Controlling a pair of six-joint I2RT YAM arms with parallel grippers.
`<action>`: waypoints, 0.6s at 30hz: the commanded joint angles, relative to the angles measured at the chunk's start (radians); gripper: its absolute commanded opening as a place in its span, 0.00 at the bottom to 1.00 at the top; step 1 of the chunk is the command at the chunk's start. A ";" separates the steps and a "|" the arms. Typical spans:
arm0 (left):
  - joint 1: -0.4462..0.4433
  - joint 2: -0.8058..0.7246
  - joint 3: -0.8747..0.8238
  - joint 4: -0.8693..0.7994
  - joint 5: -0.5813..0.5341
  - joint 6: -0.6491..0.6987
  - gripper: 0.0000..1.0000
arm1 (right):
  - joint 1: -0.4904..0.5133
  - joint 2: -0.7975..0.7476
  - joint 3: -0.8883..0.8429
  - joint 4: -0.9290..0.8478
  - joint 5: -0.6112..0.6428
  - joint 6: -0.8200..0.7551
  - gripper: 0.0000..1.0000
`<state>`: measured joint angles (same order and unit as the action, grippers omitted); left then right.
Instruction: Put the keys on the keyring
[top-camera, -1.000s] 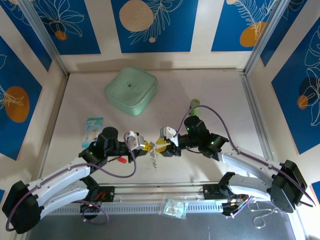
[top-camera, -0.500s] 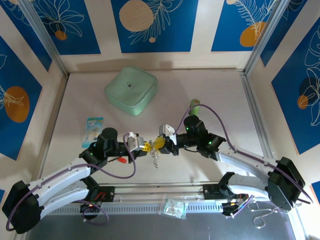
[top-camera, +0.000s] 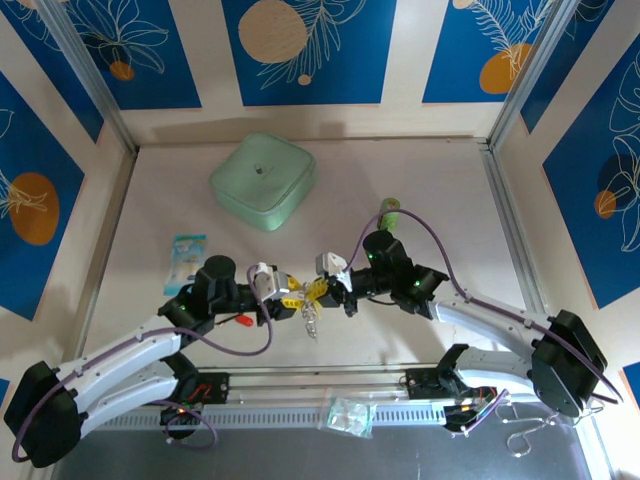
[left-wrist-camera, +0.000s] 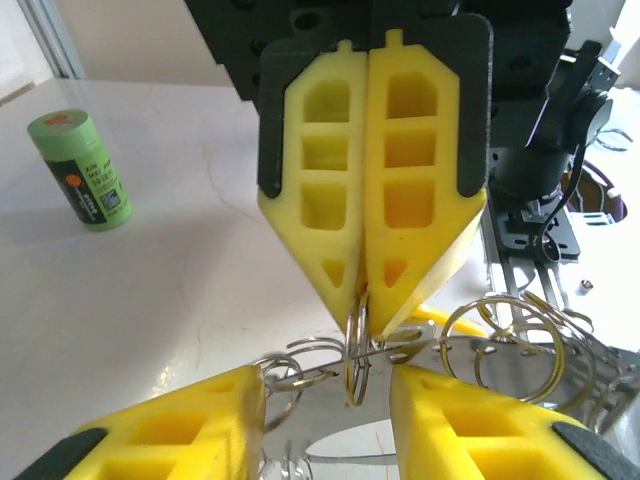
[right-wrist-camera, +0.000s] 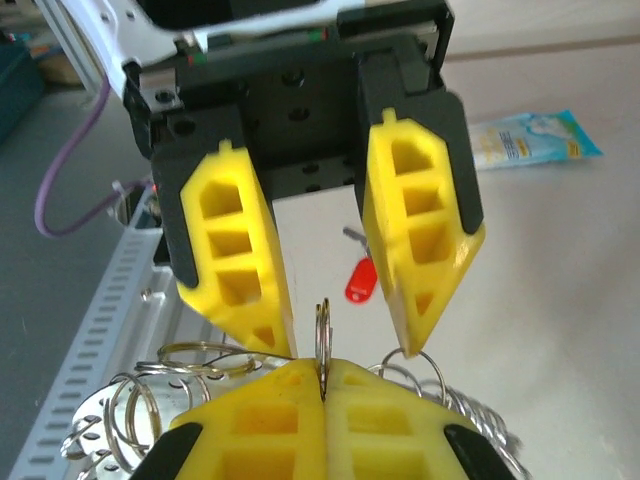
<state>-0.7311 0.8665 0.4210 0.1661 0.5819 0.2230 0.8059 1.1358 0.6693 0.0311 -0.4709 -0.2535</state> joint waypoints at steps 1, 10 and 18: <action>-0.008 -0.008 0.065 -0.095 -0.015 0.051 0.37 | 0.012 -0.011 0.085 -0.155 0.048 -0.115 0.00; -0.009 0.010 0.097 -0.130 0.018 0.085 0.27 | 0.084 0.043 0.187 -0.342 0.200 -0.243 0.00; -0.010 0.032 0.109 -0.120 0.047 0.079 0.17 | 0.111 0.068 0.230 -0.370 0.217 -0.259 0.00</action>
<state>-0.7319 0.8936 0.4873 0.0414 0.5983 0.2966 0.9058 1.2022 0.8577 -0.3126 -0.2428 -0.4911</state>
